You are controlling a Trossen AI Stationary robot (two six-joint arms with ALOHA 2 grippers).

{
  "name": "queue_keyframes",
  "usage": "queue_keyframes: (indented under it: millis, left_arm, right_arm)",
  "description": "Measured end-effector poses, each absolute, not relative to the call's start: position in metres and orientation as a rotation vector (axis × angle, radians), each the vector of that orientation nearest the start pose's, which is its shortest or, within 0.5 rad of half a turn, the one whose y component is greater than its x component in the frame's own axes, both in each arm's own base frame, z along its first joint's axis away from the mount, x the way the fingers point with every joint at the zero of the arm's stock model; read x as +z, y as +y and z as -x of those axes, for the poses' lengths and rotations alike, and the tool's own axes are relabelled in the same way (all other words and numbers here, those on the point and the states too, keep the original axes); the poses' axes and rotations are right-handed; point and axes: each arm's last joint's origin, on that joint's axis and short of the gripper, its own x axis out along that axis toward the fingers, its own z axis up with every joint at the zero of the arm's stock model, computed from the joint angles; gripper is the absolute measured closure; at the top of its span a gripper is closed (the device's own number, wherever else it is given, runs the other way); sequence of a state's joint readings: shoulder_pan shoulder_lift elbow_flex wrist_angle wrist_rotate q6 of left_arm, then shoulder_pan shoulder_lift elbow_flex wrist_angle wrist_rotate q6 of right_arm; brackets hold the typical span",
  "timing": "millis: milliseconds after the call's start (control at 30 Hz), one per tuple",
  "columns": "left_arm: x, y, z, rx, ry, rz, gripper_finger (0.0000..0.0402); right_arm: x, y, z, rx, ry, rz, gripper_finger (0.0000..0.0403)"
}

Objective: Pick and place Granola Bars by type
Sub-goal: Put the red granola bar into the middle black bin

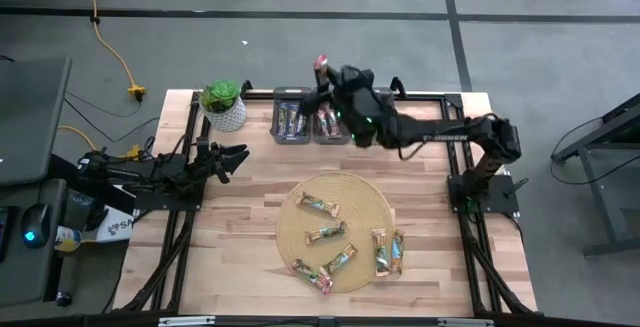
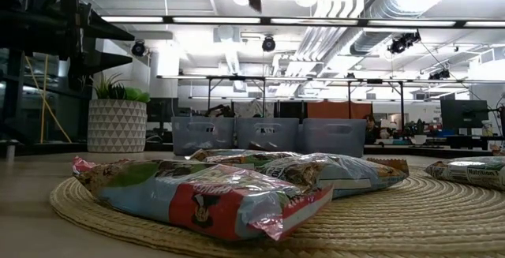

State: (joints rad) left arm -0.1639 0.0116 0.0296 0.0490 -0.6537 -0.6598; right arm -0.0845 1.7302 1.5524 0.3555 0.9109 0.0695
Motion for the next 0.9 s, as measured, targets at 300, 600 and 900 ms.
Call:
queue_keyframes:
  millis: [300, 600, 900]
  left_arm:
    - [0.177, 0.003, -0.092, 0.452, -0.222, 0.673, 0.0190]
    - [0.177, 0.003, -0.092, 0.452, -0.222, 0.673, 0.0190]
    - [0.177, 0.003, -0.092, 0.452, -0.222, 0.673, 0.0190]
  right_arm:
    - [0.336, -0.138, -0.394, -1.077, -0.011, -0.434, 0.0329]
    - [0.263, -0.197, -0.400, -1.041, 0.205, -0.663, 0.0329]
    - [0.221, -0.216, -0.384, -1.138, 0.448, -0.804, 0.0329]
